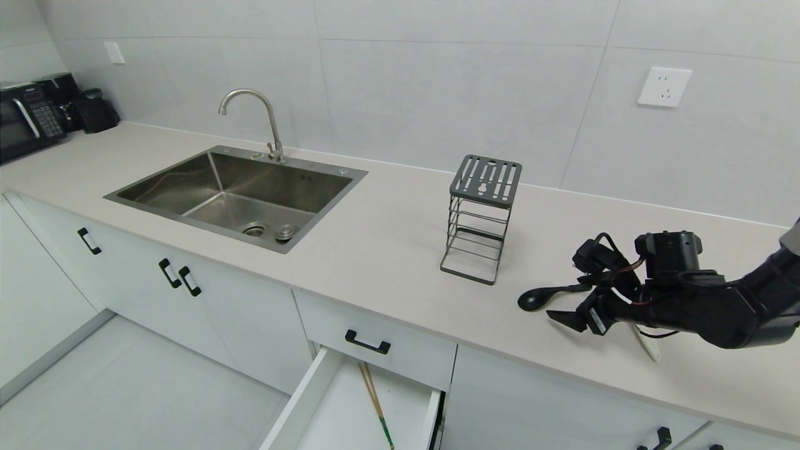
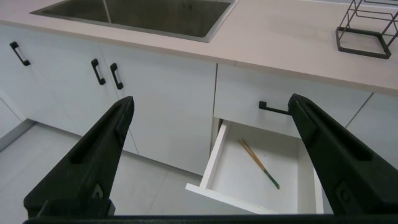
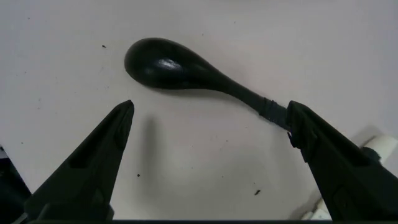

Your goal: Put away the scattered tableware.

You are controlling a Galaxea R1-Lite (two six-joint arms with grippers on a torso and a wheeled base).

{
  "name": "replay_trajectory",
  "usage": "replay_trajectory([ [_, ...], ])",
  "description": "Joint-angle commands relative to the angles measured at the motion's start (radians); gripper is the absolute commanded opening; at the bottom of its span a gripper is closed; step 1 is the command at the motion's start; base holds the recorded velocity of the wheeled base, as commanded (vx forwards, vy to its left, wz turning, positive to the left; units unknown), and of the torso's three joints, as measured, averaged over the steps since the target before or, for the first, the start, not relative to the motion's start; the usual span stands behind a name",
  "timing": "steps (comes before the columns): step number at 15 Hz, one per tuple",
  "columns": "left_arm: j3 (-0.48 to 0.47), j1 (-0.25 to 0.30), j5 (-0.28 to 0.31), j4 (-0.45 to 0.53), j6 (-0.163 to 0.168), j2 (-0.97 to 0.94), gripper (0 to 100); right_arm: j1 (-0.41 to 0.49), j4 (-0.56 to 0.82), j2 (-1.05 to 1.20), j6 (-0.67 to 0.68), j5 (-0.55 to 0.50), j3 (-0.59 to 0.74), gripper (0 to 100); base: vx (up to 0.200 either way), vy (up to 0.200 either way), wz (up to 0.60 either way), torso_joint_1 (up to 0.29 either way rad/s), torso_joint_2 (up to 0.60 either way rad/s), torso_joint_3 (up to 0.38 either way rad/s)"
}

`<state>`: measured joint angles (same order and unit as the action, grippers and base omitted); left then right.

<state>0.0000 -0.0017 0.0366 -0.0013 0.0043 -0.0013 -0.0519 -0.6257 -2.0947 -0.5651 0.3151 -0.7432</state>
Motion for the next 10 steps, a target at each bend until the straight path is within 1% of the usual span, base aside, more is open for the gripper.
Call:
replay_trajectory([
  [1, 0.000, 0.000, 0.000, 0.000, 0.000, 0.001, 100, -0.002, 0.001, -0.054, 0.001, 0.001, -0.031, 100, 0.000, 0.000, 0.00, 0.000, 0.00, 0.000],
  [4, 0.000, 0.000, -0.001, 0.000, 0.000, 0.001, 100, -0.003, 0.001, -0.088, 0.001, 0.002, -0.058, 100, 0.000, 0.000, 0.00, 0.000, 0.00, 0.000],
  [6, 0.000, 0.000, 0.000, 0.000, 0.000, 0.001, 100, -0.003, 0.027, -0.122, 0.001, 0.004, -0.134, 100, 0.000, 0.000, 0.00, 0.000, 0.00, 0.000],
  [8, 0.000, 0.000, 0.000, 0.000, 0.000, 0.001, 100, -0.005, 0.034, -0.143, 0.002, 0.005, -0.160, 100, 0.000, 0.000, 0.00, 0.000, 0.00, 0.000],
  [10, 0.000, 0.000, -0.001, 0.000, 0.000, 0.001, 100, -0.014, 0.040, -0.174, 0.010, 0.047, -0.193, 100, 0.000, 0.000, 0.00, 0.000, 0.00, 0.000],
])
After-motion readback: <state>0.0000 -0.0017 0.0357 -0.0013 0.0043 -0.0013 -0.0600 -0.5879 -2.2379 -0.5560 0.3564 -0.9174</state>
